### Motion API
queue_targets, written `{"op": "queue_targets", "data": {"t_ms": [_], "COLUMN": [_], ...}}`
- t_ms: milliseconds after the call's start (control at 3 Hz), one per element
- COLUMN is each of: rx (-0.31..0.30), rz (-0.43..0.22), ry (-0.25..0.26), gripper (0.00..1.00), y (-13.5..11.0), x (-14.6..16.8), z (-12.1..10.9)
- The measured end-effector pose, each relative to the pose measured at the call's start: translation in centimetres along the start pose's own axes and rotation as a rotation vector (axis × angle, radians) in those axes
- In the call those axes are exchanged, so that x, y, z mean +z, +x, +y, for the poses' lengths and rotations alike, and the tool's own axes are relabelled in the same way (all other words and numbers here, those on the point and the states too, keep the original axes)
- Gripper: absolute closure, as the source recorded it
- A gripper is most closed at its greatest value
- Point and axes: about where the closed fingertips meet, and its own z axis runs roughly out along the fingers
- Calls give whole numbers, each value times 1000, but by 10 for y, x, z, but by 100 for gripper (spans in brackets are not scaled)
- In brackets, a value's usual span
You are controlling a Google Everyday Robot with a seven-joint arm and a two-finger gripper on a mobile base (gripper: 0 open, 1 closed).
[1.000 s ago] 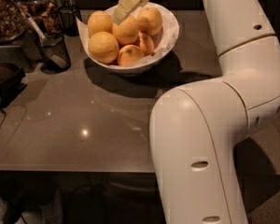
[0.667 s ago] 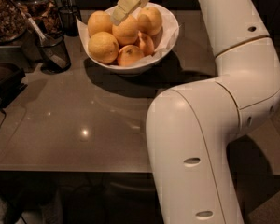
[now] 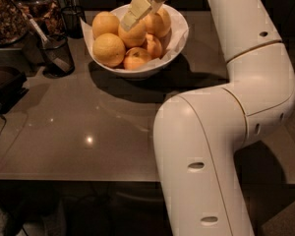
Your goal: Pick orange from white bowl
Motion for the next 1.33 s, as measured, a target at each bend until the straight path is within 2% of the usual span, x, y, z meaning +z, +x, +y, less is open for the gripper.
{"op": "queue_targets", "data": {"t_ms": [667,1333], "rx": [1,-19], "rz": [19,55], "ry": [-9,-13], "gripper": [41,41], "y": [0,-1], "x": [7,17], "z": [2,7]}}
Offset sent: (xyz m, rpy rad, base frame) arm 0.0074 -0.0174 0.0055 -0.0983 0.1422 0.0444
